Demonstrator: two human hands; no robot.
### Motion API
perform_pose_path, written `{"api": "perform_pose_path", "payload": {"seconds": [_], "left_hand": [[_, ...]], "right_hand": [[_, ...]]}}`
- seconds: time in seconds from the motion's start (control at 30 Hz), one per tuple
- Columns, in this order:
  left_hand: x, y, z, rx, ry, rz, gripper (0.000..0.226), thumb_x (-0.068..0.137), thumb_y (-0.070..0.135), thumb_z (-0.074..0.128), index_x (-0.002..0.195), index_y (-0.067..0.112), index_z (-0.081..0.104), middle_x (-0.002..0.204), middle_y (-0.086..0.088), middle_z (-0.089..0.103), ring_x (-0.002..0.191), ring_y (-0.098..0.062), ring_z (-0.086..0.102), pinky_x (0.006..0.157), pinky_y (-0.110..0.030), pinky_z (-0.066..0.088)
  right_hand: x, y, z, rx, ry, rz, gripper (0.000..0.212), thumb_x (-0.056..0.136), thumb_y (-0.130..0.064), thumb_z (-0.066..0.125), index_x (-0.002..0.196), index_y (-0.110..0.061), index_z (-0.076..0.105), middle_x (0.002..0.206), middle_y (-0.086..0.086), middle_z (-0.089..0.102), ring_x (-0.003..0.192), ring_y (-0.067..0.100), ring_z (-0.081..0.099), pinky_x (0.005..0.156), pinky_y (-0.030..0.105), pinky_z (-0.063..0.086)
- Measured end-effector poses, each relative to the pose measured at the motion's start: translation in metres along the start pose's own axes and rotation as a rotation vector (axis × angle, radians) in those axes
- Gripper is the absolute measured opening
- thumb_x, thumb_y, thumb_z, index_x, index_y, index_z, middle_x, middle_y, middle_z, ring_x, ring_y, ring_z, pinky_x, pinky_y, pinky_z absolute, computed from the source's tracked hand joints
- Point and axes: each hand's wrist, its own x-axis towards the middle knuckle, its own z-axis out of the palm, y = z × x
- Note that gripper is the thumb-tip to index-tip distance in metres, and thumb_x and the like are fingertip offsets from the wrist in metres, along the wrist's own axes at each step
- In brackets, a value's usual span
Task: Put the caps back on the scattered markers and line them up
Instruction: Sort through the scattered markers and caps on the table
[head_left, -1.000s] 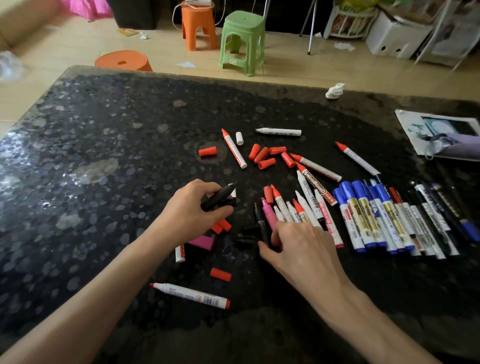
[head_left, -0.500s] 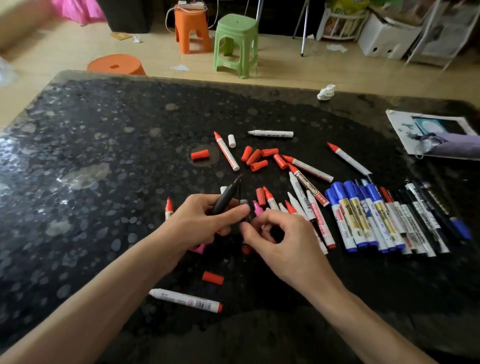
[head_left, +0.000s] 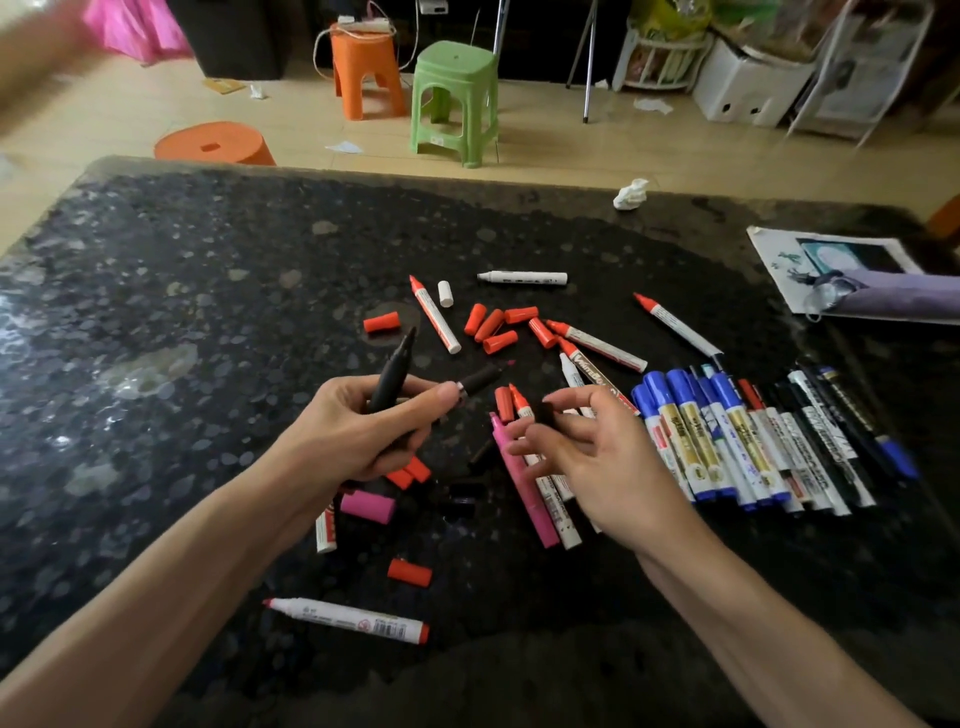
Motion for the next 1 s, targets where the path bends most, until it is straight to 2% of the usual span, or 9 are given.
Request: {"api": "perform_pose_path", "payload": {"seconds": [0.1, 0.23, 0.4, 0.6, 0.7, 0.8, 0.9, 1.0], "left_hand": [[-0.001, 0.003, -0.003, 0.001, 0.0, -0.006, 0.037, 0.065, 0.046, 0.082, 0.086, 0.016, 0.081, 0.062, -0.003, 0.045, 0.045, -0.009, 0.029, 0.039, -0.017, 0.02], [-0.001, 0.005, -0.006, 0.031, 0.02, 0.015, 0.038, 0.062, 0.043, 0.084, 0.086, 0.014, 0.081, 0.061, -0.002, 0.043, 0.045, -0.007, 0.03, 0.04, -0.016, 0.021], [0.001, 0.005, -0.009, 0.095, 0.006, 0.017, 0.042, 0.059, 0.044, 0.085, 0.088, 0.013, 0.081, 0.057, 0.001, 0.046, 0.044, -0.007, 0.034, 0.04, -0.015, 0.026], [-0.003, 0.008, -0.007, 0.135, -0.038, -0.001, 0.037, 0.062, 0.042, 0.085, 0.086, 0.014, 0.081, 0.058, 0.0, 0.046, 0.047, -0.008, 0.034, 0.042, -0.017, 0.027], [-0.005, 0.01, -0.007, 0.163, -0.067, -0.009, 0.03, 0.065, 0.041, 0.084, 0.083, 0.016, 0.081, 0.054, 0.003, 0.043, 0.045, -0.007, 0.034, 0.042, -0.016, 0.028], [-0.006, 0.011, -0.007, 0.201, -0.084, 0.007, 0.03, 0.064, 0.044, 0.084, 0.081, 0.02, 0.082, 0.056, -0.001, 0.043, 0.046, -0.009, 0.036, 0.043, -0.018, 0.029], [-0.008, 0.014, -0.008, 0.225, -0.095, 0.036, 0.03, 0.065, 0.044, 0.084, 0.081, 0.019, 0.082, 0.061, -0.009, 0.042, 0.05, -0.013, 0.035, 0.046, -0.021, 0.028], [-0.012, 0.016, -0.009, 0.247, -0.104, 0.064, 0.027, 0.069, 0.041, 0.084, 0.08, 0.017, 0.081, 0.062, -0.008, 0.042, 0.052, -0.015, 0.035, 0.046, -0.021, 0.029]], "right_hand": [[0.001, -0.01, -0.011, -0.001, 0.026, -0.111, 0.016, 0.094, -0.015, 0.074, 0.109, -0.014, 0.069, 0.086, 0.001, 0.079, 0.077, 0.013, 0.076, 0.07, 0.024, 0.059], [0.002, -0.015, -0.016, 0.077, 0.065, -0.221, 0.016, 0.093, -0.018, 0.074, 0.108, -0.018, 0.077, 0.077, -0.001, 0.073, 0.07, 0.01, 0.067, 0.072, 0.021, 0.057], [0.0, -0.019, -0.015, 0.073, 0.01, -0.271, 0.025, 0.095, -0.009, 0.07, 0.116, -0.02, 0.077, 0.095, -0.005, 0.079, 0.086, 0.007, 0.075, 0.082, 0.018, 0.056], [-0.002, -0.018, -0.015, 0.023, -0.017, -0.298, 0.028, 0.087, -0.012, 0.079, 0.112, -0.022, 0.076, 0.106, -0.004, 0.079, 0.104, 0.013, 0.075, 0.096, 0.029, 0.058], [-0.002, -0.018, -0.015, -0.024, -0.057, -0.325, 0.027, 0.087, -0.013, 0.079, 0.113, -0.021, 0.077, 0.106, -0.003, 0.079, 0.104, 0.013, 0.075, 0.094, 0.027, 0.058], [-0.002, -0.019, -0.017, -0.051, -0.091, -0.348, 0.027, 0.088, -0.011, 0.078, 0.114, -0.017, 0.077, 0.104, -0.001, 0.08, 0.098, 0.012, 0.076, 0.087, 0.022, 0.059], [-0.003, -0.02, -0.019, -0.079, -0.113, -0.382, 0.026, 0.087, -0.014, 0.078, 0.112, -0.02, 0.078, 0.102, -0.001, 0.08, 0.093, 0.013, 0.077, 0.086, 0.025, 0.06], [-0.005, -0.019, -0.017, -0.104, -0.1, -0.422, 0.025, 0.086, -0.015, 0.079, 0.11, -0.022, 0.079, 0.102, -0.005, 0.08, 0.094, 0.013, 0.077, 0.089, 0.028, 0.061]]}}
